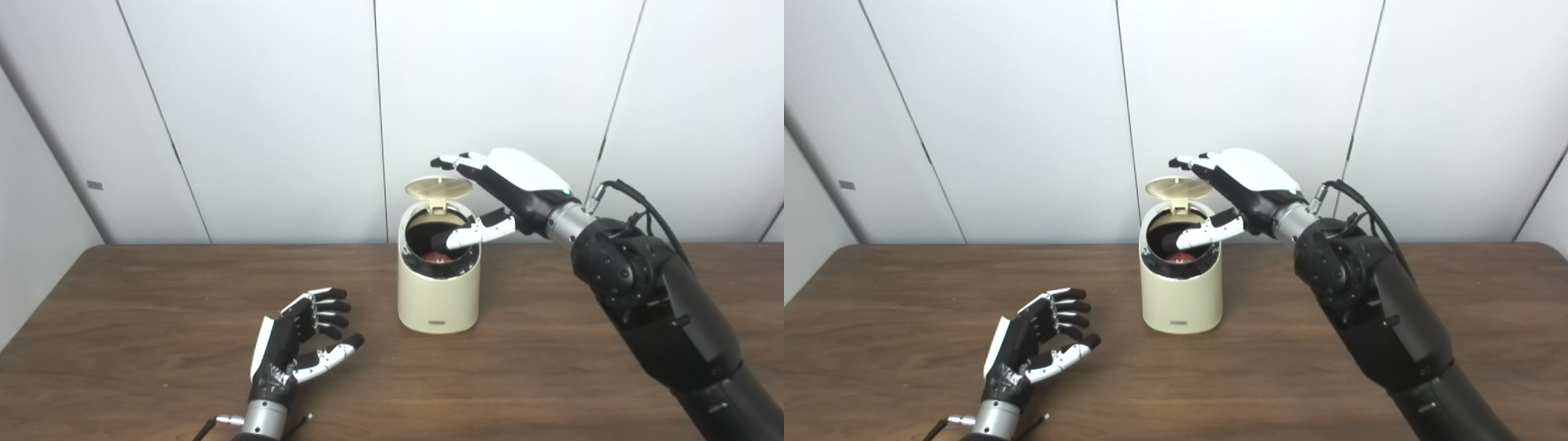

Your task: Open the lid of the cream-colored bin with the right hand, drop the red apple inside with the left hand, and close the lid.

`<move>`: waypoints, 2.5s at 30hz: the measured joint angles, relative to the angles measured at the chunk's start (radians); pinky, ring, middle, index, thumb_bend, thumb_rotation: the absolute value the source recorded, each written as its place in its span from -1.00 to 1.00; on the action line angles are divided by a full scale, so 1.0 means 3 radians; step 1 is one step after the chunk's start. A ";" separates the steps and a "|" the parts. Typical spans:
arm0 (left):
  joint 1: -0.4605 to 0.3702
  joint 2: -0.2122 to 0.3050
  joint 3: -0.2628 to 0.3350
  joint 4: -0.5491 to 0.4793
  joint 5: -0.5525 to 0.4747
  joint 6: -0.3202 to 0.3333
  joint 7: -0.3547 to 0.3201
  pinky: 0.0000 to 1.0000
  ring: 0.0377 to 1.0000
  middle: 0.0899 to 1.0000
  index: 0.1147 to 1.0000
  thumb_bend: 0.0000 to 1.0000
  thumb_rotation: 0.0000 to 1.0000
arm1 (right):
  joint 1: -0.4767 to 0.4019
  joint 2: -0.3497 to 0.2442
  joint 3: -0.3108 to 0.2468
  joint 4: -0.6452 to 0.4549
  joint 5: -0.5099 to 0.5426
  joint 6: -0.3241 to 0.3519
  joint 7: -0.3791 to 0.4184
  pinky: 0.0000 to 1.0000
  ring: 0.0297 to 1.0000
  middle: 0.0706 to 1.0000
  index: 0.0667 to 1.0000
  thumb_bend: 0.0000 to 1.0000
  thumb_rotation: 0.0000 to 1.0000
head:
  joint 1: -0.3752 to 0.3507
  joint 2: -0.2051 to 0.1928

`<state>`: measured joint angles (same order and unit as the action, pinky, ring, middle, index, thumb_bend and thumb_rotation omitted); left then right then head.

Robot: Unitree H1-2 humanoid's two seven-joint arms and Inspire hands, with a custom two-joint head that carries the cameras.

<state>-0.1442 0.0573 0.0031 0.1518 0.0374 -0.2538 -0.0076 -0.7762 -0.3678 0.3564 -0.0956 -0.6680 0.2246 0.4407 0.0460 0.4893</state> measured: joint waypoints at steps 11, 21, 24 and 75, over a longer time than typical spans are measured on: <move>0.0000 0.0000 -0.0002 -0.0001 0.0020 0.0002 0.0003 0.01 0.12 0.21 0.29 0.35 -1.00 | 0.0195 -0.0051 -0.0049 -0.0141 0.0008 -0.0171 0.0000 0.73 0.90 0.69 0.68 0.47 0.26 | 0.0020 0.0031; -0.0001 -0.0002 -0.0005 -0.0001 0.0069 0.0003 0.0005 0.00 0.12 0.21 0.30 0.35 -1.00 | 0.0314 -0.0082 -0.0103 -0.0295 0.0048 -0.0243 0.0104 0.70 0.92 0.65 0.67 0.45 0.26 | 0.0026 0.0036; 0.0000 -0.0005 -0.0002 -0.0002 0.0069 0.0008 0.0005 -0.01 0.12 0.20 0.29 0.35 -1.00 | 0.0348 -0.0084 -0.0104 -0.0301 0.0047 -0.0249 0.0118 0.60 0.89 0.63 0.65 0.46 0.28 | 0.0031 0.0061; 0.0021 -0.0022 -0.0001 -0.0061 0.0075 0.0131 -0.0001 -0.02 0.11 0.19 0.27 0.34 -1.00 | 0.0405 -0.0230 0.0349 -0.0476 -0.0797 -0.0656 0.0501 0.88 0.87 0.53 0.52 0.51 0.41 | 0.0112 0.0199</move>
<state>-0.1377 0.0507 0.0028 0.1335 0.0597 -0.2146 -0.0078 -0.6546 -0.4367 0.4611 -0.2383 -0.9071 0.0277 0.5909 0.0798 0.5492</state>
